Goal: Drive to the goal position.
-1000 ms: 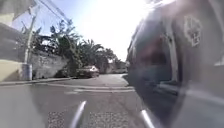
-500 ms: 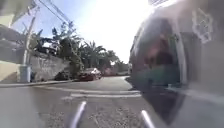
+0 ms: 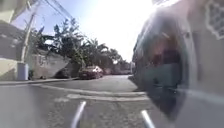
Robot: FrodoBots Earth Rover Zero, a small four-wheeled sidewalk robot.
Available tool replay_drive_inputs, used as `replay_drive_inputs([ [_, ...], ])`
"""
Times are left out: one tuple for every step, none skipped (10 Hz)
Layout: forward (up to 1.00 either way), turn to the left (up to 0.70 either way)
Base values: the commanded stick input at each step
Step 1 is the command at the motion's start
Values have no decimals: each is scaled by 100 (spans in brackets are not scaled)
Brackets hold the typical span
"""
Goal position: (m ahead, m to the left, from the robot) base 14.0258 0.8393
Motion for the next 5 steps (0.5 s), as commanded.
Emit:
replay_drive_inputs([
  [70, 0],
  [70, 0],
  [70, 0],
  [70, 0],
  [70, 0],
])
